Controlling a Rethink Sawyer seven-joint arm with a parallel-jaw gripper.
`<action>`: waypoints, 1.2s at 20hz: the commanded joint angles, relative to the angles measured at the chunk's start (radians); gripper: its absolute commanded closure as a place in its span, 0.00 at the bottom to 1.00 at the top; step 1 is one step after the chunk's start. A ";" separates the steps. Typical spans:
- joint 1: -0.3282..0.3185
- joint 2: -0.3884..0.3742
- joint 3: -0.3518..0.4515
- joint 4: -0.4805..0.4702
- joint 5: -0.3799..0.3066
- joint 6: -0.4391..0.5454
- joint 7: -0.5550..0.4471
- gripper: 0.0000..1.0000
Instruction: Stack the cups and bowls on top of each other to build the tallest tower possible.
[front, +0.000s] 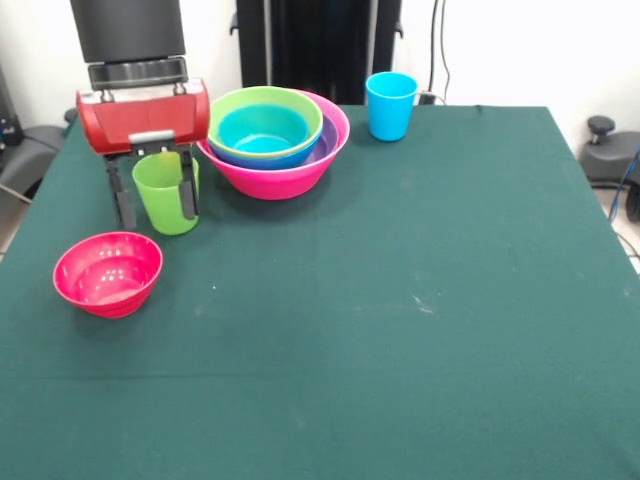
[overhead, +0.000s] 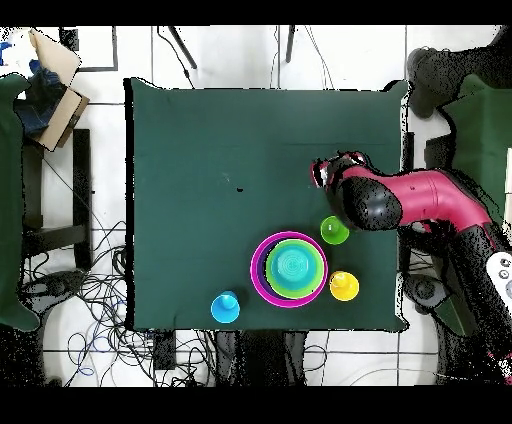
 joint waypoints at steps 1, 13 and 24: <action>0.067 0.026 -0.074 0.002 -0.048 -0.031 -0.034 0.00; 0.003 0.309 0.002 -0.198 -0.019 0.054 -0.347 0.00; -0.045 0.299 0.019 -0.165 -0.021 0.077 -0.363 0.00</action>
